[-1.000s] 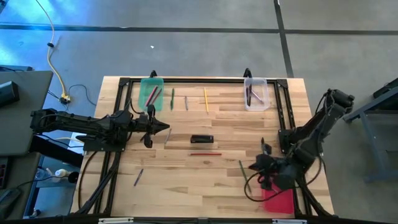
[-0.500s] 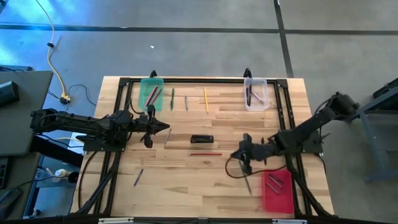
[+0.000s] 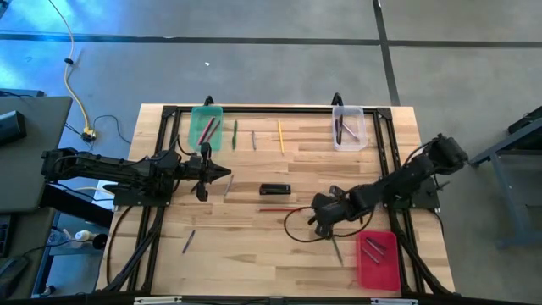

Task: Sort crayons/erasers/pens/pencils in bins
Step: Put the green pencil into the green bin

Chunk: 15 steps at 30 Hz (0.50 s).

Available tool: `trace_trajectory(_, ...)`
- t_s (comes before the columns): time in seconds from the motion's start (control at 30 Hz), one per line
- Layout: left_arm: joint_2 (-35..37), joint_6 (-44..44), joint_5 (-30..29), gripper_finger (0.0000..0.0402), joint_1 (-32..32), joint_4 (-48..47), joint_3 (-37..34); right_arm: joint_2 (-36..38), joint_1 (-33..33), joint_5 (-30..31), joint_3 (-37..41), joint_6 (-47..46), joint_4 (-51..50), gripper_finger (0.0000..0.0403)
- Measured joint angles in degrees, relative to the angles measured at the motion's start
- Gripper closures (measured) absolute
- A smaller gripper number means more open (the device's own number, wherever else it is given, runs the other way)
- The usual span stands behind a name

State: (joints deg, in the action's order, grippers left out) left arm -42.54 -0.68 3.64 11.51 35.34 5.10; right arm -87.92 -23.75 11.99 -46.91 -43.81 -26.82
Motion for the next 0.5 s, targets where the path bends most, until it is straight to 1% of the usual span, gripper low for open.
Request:
trace_trajectory(0.1,0.02,0.01,0.0,0.0399,0.0,-0.09,0.0,-2.03,0.0,-2.43,-4.34,-6.23,-7.94,0.0241)
trace_trajectory(0.23,-0.01,0.01,0.0,0.0399,0.0,-0.72,0.0,-3.41,0.0,-5.36,-6.39,-12.95,-12.62,0.0236)
trace_trajectory(0.4,0.01,0.01,0.02,0.0399,0.0,-1.02,0.0,-3.64,-0.34,-5.79,-3.0,-23.14,-12.69,0.0252)
trace_trajectory(0.5,-0.01,0.01,0.02,0.0399,0.0,-1.08,0.0,-3.65,-1.17,-6.23,-0.68,-27.2,-11.03,0.0267)
